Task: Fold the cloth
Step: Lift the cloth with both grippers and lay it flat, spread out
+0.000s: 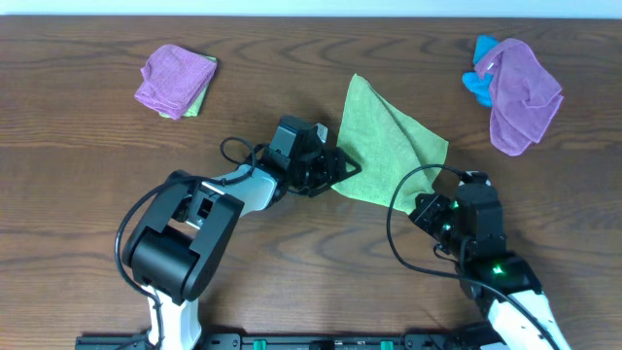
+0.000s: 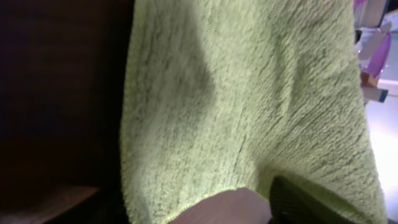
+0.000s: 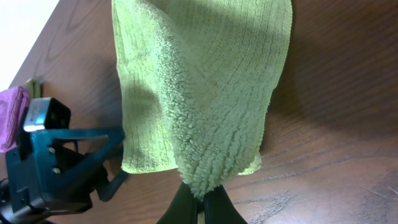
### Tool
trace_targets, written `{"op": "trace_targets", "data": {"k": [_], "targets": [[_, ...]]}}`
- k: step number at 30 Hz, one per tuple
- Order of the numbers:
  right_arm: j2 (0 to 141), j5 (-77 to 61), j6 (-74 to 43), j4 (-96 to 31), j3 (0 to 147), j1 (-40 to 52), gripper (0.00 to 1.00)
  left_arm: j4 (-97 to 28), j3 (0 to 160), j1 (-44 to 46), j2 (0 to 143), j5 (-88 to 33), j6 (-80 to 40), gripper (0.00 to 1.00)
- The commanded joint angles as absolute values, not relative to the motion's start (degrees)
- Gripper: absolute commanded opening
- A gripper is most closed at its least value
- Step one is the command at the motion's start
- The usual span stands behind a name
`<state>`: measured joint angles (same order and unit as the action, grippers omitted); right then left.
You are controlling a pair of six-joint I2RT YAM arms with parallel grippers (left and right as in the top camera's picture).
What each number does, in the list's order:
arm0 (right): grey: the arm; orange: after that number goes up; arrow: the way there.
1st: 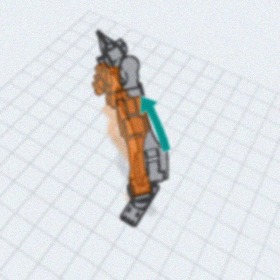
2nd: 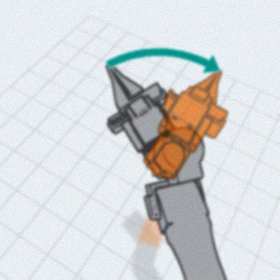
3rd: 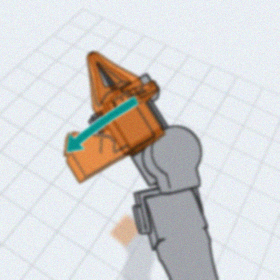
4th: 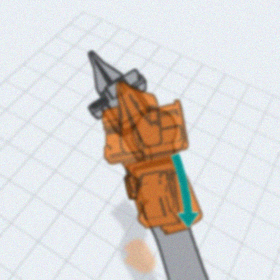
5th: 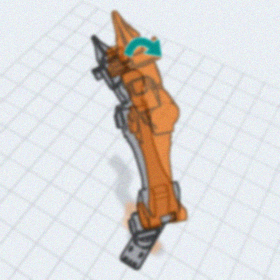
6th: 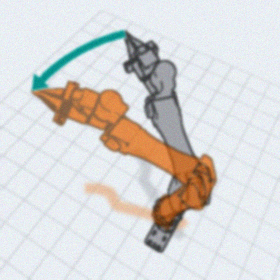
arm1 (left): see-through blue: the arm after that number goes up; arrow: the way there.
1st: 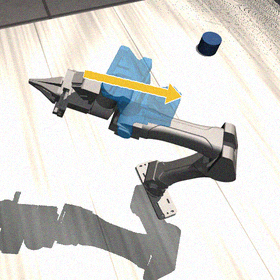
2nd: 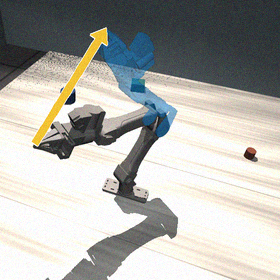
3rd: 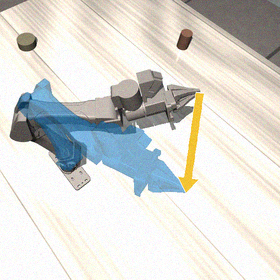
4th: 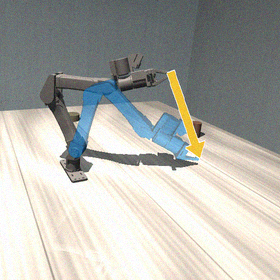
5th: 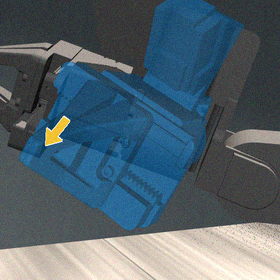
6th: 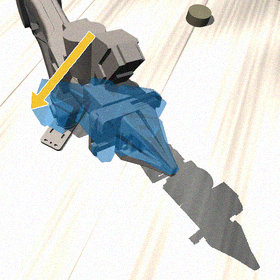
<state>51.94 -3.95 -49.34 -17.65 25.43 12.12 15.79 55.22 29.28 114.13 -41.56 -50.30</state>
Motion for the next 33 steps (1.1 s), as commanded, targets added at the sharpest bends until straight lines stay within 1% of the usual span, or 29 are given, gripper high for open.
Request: {"op": "trace_targets", "data": {"k": [1, 2, 4, 7, 9, 12, 15, 23, 27, 33], "targets": [[51.5, -4.2, -48.6, -17.5, 25.3, 11.6, 0.01, 14.0, 53.8, 30.3, 117.8, -39.0, -49.2, 0.61], [51.5, -4.5, -48.6, -17.5, 25.3, 11.6, 0.01, 14.0, 53.8, 30.4, 118.1, -39.0, -49.2, 0.59], [51.5, -4.8, -48.6, -17.4, 25.3, 11.6, 0.01, 14.0, 53.8, 30.4, 118.9, -39.0, -49.2, 0.52], [51.5, -5.0, -48.6, -17.4, 25.3, 11.6, 0.01, 14.0, 53.8, 30.4, 120.0, -39.3, -48.8, 0.27], [51.5, -5.0, -48.6, -17.4, 25.3, 11.6, 0.01, 14.1, 53.8, 30.4, 120.2, -39.7, -48.4, 0.06], [51.5, -5.0, -47.9, -17.4, 25.3, 11.6, 0.01, 15.1, 53.8, 30.0, 120.2, -39.9, -48.2, 0.06], [51.5, -4.6, -44.7, -17.7, 25.3, 11.5, 0.01, 18.7, 53.9, 28.6, 120.2, -42.2, -48.2, 0.05], [51.5, -4.6, -41.2, -16.3, 25.3, 11.6, 0.01, 20.4, 57.8, 22.9, 119.7, -53.5, -47.8, 0.05], [51.5, -4.5, -40.9, -15.8, 26.4, 11.6, 0.01, 20.3, 59.8, 19.7, 115.8, -55.5, -47.8, 0.05], [52.0, -4.6, -40.0, -12.8, 29.3, 11.6, 0.01, 19.5, 61.1, 15.9, 106.3, -55.0, -48.5, 0.06]]}}
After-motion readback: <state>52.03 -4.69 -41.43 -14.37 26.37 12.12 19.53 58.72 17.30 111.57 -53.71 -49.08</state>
